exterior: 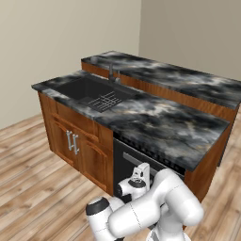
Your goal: Open the dishwasher door and pull out the top rack.
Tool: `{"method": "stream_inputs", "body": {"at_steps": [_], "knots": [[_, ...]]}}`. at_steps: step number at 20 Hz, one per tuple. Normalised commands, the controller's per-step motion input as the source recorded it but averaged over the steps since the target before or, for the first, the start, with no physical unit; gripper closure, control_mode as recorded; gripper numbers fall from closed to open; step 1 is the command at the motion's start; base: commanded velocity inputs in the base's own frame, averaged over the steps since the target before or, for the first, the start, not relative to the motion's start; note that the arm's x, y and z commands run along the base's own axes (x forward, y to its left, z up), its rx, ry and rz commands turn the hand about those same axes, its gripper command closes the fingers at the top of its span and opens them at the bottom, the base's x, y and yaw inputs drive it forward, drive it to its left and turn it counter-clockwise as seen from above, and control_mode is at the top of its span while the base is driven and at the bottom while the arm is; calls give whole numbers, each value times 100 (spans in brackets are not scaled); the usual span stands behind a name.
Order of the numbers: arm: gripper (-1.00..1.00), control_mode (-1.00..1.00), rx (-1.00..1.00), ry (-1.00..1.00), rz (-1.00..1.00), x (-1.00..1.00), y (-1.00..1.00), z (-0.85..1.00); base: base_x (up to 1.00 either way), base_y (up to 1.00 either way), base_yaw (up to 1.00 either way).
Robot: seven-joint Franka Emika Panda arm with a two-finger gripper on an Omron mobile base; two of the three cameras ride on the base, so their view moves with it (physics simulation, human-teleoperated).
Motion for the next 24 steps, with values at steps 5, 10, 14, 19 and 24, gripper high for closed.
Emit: {"method": "stream_inputs", "body": {"at_steps": [5, 10, 14, 19, 24], "knots": [[-100, -100, -13, -3, 0, 32, 0, -33, 0, 0, 0], [-100, -100, -21, -15, 0, 0, 7, -18, 0, 0, 0], [-100, -100, -21, -17, 0, 1, 1, -5, 0, 0, 0], [-100, -100, -14, -4, 0, 23, 0, -37, 0, 0, 0], [-100, -100, -8, 0, 0, 27, 0, -54, 0, 0, 0]]}}
